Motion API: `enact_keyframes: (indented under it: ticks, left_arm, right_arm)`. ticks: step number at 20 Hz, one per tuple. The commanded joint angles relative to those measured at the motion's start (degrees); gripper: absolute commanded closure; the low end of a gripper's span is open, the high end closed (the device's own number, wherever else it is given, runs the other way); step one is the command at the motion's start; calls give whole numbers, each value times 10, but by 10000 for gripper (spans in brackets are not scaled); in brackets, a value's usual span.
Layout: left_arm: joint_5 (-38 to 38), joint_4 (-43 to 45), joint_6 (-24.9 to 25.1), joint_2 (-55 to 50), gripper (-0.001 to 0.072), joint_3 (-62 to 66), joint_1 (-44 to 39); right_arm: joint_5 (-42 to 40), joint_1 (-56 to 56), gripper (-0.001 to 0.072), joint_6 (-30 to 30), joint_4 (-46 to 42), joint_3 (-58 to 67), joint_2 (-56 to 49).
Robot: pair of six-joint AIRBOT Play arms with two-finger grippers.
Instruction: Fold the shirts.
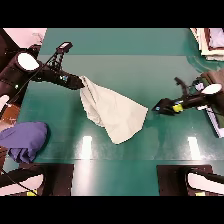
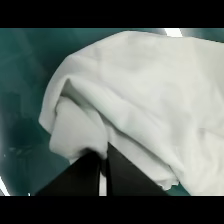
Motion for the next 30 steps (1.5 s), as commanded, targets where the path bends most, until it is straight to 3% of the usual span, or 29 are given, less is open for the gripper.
enact_keyframes:
  ticks: [1, 3, 4, 5, 7, 11, 14, 21, 24, 27, 30]
  left_arm:
    - [-10, 5, 0, 2, 677, 1, 0]
    - [-10, 5, 0, 2, 676, 1, 0]
    - [-12, 5, 0, 2, 676, 1, 0]
    - [-14, 5, 0, 2, 677, 1, 0]
    - [-22, 5, 0, 3, 677, 1, 0]
    - [-27, 124, -30, 55, 678, 44, 0]
    - [-49, 183, -7, 129, 677, 123, 0]
    - [-145, 100, 35, 253, 677, 236, 0]
    - [-218, 87, 30, 262, 677, 284, 0]
    - [-220, 60, 15, 259, 677, 294, 0]
    - [-219, 59, 15, 232, 677, 222, 0]
  right_arm:
    - [-77, 51, 162, -19, 43, -10, -72]
    - [-78, 73, 173, -18, 44, 16, -104]
    - [-79, 82, 248, -18, 44, 29, -115]
    - [-79, 89, 365, -19, 42, 43, -124]
    - [-77, 94, 689, -20, 43, 70, -132]
    - [-55, 61, 692, 0, -12, 161, -65]
    - [-39, 10, 691, 27, -66, 267, 39]
    - [-1, -45, 691, 26, -67, 448, 187]
    - [39, -45, 692, 30, -108, 519, 199]
    - [71, -45, 691, 51, -154, 566, 194]
    - [125, -43, 692, 76, -155, 570, 153]
